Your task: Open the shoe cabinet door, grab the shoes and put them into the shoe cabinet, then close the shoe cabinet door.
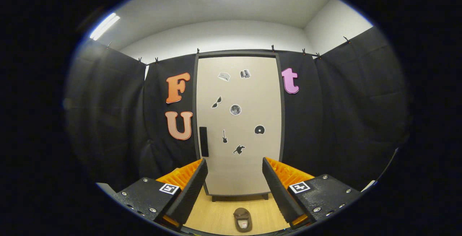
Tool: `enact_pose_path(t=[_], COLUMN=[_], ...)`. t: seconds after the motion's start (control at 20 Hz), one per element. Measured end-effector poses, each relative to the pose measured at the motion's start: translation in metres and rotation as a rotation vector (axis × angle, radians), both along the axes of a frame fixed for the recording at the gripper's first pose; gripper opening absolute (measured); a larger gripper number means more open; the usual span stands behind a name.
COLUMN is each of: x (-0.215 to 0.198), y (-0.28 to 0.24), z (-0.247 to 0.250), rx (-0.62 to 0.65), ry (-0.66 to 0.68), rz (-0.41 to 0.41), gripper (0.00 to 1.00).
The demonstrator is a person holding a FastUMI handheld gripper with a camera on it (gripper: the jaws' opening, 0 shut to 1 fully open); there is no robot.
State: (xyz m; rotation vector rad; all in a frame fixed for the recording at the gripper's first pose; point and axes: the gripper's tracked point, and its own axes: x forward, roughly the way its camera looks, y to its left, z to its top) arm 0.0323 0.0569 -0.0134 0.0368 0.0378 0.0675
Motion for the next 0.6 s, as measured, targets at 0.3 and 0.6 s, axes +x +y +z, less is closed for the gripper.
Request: enact_pose_path(t=[0.3,0.6], x=[0.036,0.077], y=[0.056,0.085], z=[-0.009,-0.023], rx=[0.033,0.031], ry=[-0.008,0.011], rz=[0.008,-0.013], gripper=[0.95,0.95])
